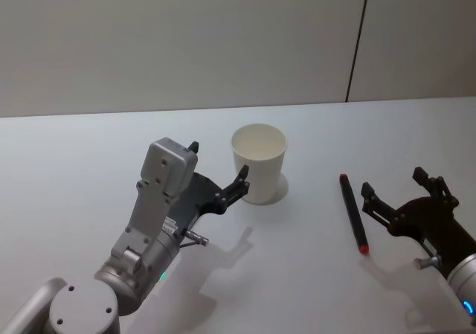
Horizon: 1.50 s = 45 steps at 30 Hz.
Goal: Place the pen into the pen holder.
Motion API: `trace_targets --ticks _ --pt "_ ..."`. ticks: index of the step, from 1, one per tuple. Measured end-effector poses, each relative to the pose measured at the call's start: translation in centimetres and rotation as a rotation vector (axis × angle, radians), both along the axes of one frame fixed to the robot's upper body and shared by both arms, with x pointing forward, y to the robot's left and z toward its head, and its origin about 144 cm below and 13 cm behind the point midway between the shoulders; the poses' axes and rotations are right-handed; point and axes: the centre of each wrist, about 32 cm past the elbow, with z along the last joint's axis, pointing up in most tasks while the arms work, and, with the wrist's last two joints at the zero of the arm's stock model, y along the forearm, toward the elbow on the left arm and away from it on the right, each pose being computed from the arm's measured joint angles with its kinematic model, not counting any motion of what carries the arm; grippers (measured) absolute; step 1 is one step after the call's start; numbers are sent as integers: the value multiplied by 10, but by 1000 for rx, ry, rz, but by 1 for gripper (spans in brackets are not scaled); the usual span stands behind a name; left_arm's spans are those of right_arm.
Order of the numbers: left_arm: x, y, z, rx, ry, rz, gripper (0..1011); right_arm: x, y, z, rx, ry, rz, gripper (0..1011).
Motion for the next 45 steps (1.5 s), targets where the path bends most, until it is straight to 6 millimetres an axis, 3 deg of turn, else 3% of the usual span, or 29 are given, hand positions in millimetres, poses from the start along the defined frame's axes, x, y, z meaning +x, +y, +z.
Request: trace_targets --ticks 45 --pt "0 0 0 0 0 0 1000 0 0 0 0 0 0 1001"
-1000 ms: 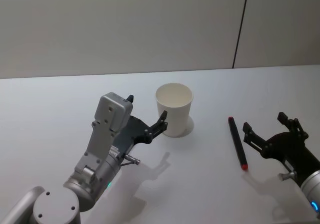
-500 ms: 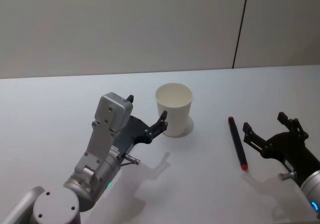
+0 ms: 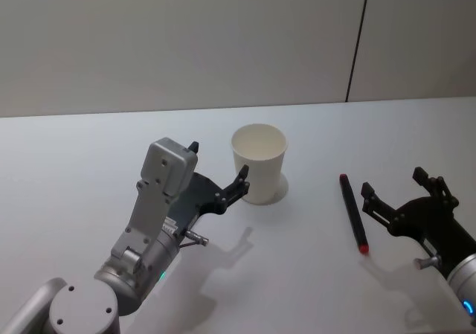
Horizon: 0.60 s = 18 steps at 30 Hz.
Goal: Place the pen into the pen holder.
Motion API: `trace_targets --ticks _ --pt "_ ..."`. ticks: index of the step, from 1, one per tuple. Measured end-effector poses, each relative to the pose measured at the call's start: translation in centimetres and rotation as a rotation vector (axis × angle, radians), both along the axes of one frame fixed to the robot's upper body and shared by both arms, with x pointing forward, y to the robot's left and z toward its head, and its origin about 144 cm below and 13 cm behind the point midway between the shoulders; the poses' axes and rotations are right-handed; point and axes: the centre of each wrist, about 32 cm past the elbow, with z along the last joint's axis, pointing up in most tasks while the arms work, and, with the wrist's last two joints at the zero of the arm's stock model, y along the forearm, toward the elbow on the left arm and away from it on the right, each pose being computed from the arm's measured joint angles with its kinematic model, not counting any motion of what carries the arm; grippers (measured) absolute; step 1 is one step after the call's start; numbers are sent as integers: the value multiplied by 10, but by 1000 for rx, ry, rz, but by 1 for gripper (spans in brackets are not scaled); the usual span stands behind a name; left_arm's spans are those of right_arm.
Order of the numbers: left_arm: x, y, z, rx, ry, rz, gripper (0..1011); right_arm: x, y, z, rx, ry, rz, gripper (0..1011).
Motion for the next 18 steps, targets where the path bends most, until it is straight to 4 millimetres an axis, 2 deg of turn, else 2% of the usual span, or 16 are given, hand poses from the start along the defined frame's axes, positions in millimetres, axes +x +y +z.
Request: trace_targets --ticks 18 --pt "0 0 0 0 0 0 1000 1 0 1 0 -1 1 1002"
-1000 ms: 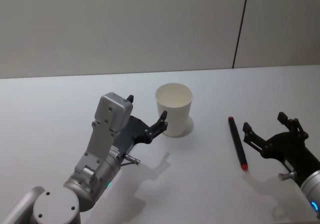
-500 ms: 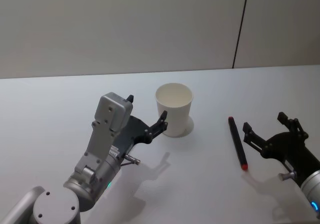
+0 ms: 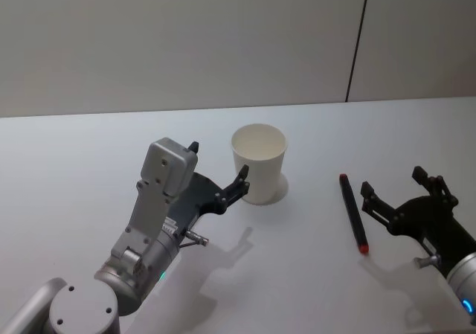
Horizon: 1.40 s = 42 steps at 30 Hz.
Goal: Place the pen into the pen holder.
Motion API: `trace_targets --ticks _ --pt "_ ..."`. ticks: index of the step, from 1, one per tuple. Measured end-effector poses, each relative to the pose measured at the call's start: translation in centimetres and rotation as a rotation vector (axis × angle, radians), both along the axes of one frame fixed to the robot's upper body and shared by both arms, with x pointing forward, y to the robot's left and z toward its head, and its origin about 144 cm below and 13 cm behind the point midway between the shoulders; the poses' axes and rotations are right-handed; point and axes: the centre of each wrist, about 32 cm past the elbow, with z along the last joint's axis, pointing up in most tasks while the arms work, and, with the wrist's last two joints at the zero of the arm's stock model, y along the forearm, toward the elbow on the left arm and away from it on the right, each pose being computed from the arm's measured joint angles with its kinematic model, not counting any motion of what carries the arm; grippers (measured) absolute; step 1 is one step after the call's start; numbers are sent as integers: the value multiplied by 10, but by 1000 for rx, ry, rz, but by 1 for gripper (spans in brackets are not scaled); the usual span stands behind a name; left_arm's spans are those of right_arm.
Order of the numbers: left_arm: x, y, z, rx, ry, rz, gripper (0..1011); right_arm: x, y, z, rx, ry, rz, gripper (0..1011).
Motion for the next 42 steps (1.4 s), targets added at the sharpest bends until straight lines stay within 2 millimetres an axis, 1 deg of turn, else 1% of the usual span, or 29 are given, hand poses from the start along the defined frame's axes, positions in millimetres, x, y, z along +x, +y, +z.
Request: trace_targets --ticks 10,23,29,35,42 --pt "0 0 0 0 0 0 1000 9 5 3 -12 19 -9 1001" --pt "0 0 0 0 0 0 1000 22 18 10 -31 81 -99 1002" --pt "0 0 0 0 0 0 1000 28 28 13 -31 122 -158 1002" --pt "0 0 0 0 0 0 1000 37 42 16 -14 178 -225 1002" --pt "0 0 0 0 0 0 1000 47 54 17 11 226 -270 1002"
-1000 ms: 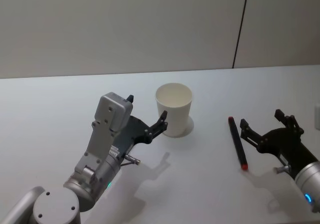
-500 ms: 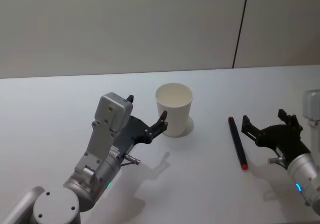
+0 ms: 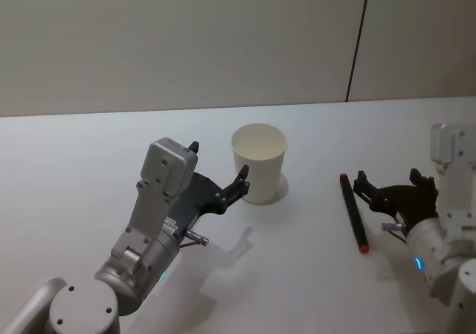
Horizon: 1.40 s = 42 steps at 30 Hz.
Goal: Place the pen into the pen holder.
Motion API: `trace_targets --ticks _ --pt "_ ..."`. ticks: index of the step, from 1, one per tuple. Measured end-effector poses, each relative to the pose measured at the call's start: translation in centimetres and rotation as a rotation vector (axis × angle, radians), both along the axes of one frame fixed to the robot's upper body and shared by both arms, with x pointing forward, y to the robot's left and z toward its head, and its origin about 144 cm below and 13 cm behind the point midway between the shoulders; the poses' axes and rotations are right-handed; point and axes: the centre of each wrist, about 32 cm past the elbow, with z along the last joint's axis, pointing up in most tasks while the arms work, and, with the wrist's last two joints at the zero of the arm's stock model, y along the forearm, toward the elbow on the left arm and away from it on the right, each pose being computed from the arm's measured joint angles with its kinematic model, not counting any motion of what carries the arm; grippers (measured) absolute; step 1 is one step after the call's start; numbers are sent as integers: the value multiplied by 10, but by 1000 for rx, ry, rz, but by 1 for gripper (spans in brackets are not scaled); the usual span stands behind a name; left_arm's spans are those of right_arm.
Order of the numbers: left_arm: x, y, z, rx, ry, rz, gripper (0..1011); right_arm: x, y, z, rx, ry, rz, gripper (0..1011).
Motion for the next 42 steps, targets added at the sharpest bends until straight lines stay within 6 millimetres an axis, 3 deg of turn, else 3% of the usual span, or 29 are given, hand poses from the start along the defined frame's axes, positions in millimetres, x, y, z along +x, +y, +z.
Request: trace_targets --ticks 17,42 --pt "0 0 0 0 0 0 1000 24 25 2 70 80 -33 1001" --pt "0 0 0 0 0 0 1000 45 45 -2 95 227 -6 989"
